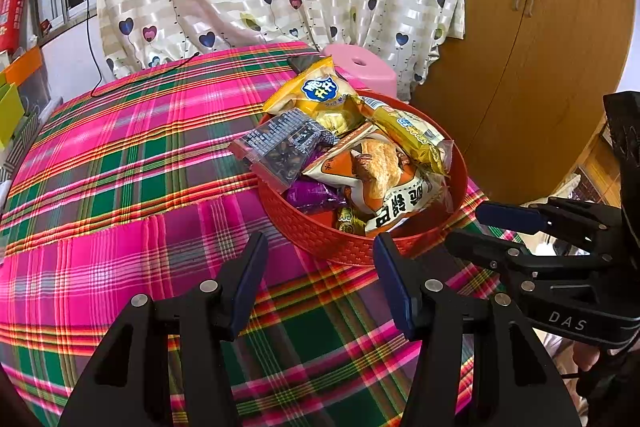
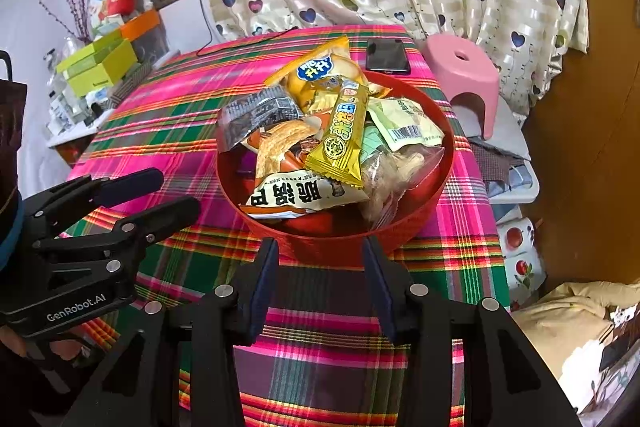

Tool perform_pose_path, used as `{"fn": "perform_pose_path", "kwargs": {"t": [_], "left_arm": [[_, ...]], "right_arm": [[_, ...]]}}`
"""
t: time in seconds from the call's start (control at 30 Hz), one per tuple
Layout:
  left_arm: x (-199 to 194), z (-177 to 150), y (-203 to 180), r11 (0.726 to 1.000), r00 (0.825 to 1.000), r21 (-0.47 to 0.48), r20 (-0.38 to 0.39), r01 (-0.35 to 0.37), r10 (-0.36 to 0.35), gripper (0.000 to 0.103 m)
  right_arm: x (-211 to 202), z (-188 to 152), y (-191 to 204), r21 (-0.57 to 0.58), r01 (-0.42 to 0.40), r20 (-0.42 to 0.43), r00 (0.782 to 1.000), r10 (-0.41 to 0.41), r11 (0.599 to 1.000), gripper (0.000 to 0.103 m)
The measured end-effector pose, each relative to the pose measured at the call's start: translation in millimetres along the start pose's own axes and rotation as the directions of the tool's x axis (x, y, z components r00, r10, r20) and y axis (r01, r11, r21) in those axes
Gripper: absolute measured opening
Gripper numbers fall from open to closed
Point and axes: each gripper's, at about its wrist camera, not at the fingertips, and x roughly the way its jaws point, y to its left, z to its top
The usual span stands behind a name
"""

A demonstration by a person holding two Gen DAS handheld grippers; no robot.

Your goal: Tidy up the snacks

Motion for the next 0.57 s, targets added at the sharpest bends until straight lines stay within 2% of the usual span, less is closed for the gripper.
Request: {"fn": "perform_pose_path", "kwargs": {"t": [0.57], "left_arm": [[-4.6,-0.9,-3.5,1.0,1.0,0.001,0.01,0.004,-0.004,0.056]], "right_arm": [[-7.2,-0.7,-6.6,0.02,0.0,0.022,1.0,-0.001,1.0,0.043]]}}
